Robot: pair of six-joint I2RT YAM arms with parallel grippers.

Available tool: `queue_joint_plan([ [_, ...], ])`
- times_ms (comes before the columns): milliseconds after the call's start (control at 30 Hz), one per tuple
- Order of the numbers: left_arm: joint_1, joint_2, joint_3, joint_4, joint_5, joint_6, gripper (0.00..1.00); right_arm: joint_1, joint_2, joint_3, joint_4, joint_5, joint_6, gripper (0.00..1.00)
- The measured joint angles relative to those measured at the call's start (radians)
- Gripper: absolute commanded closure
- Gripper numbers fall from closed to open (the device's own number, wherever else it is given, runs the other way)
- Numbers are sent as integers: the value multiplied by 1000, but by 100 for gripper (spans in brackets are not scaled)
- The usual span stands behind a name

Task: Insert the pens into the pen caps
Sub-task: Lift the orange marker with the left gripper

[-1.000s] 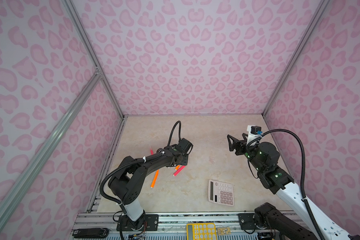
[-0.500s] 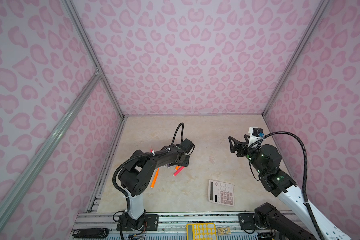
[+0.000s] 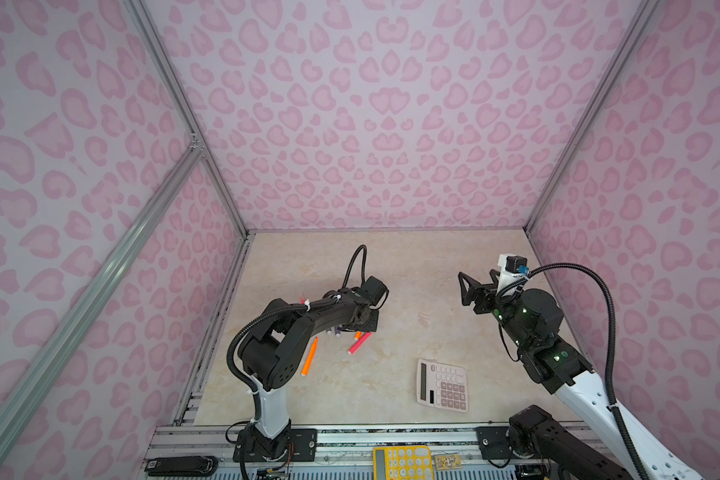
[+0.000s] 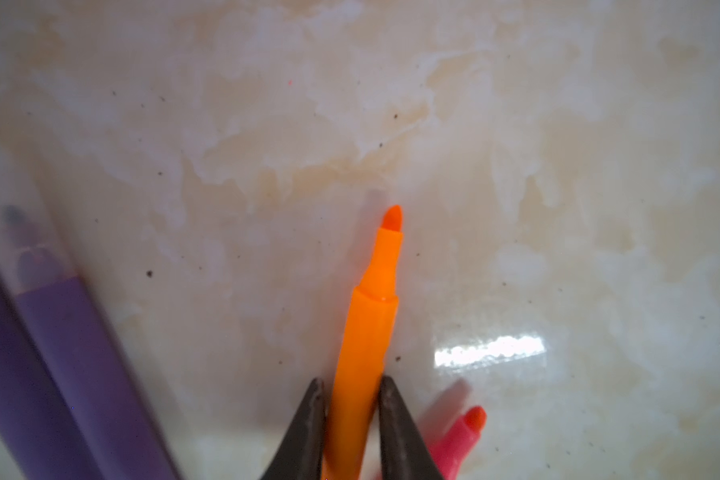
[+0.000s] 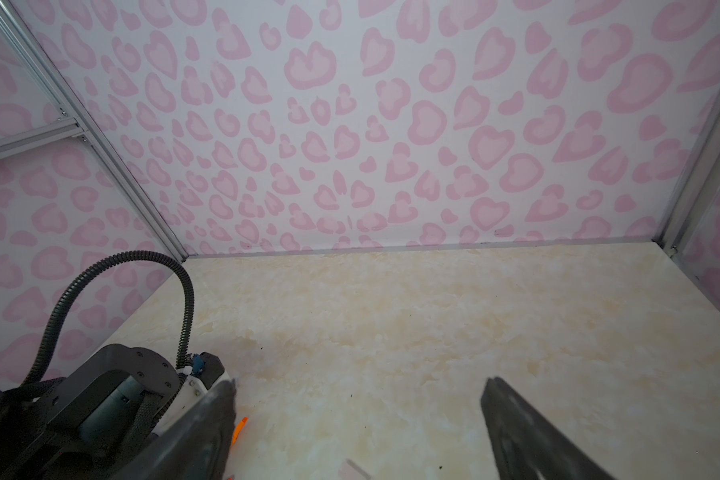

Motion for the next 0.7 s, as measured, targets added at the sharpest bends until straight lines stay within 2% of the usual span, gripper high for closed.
queue_joint_plan([
  [133, 1, 5, 7, 0, 4, 0, 94, -1, 0, 0, 0, 0, -1, 7],
  [233, 2, 10, 10, 3, 11, 0, 97, -1, 1, 0, 0, 0, -1, 7],
  [467, 10, -10, -10, 33, 34, -2, 97, -1, 24, -3, 15, -10, 10, 7],
  [700, 13, -108, -83, 37, 67, -8, 97, -1, 154, 31, 36, -87, 61, 8],
])
